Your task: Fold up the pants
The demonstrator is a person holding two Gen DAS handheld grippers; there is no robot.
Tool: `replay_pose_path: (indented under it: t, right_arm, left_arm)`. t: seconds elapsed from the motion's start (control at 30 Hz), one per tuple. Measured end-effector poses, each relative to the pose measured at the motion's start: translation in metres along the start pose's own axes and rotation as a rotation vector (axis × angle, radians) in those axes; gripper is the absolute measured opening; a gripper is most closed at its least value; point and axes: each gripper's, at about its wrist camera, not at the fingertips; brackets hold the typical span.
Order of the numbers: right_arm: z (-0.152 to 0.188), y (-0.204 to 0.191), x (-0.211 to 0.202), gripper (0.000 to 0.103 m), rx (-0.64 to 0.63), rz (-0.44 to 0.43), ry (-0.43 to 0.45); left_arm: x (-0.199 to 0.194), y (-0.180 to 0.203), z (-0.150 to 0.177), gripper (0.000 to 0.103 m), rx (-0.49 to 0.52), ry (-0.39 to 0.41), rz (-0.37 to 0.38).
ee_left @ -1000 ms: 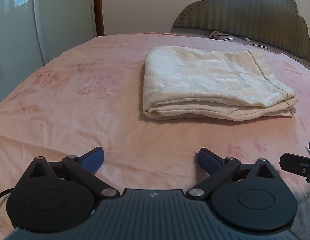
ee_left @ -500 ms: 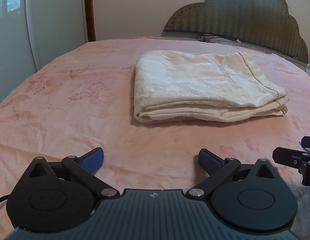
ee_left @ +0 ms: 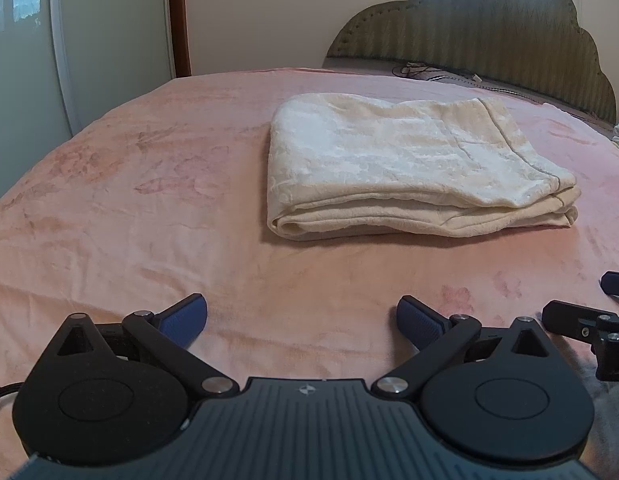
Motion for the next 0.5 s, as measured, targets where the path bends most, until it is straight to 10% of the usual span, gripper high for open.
replay_pose_path:
  t: [0.5]
  right_arm:
    - [0.0021,-0.0039,0.0020,0.103,-0.025,0.018,-0.005]
  left_arm:
    - [0.0009,-0.0007,0.0002,0.103,-0.001,0.000,-0.001]
Point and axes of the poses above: each gripper's, at about its wrist camera, not at the fingertips, and x roughly the way its jaws point, y to its right, z to its underside, and after that the axes turned 10 degrees about -z, right-handed
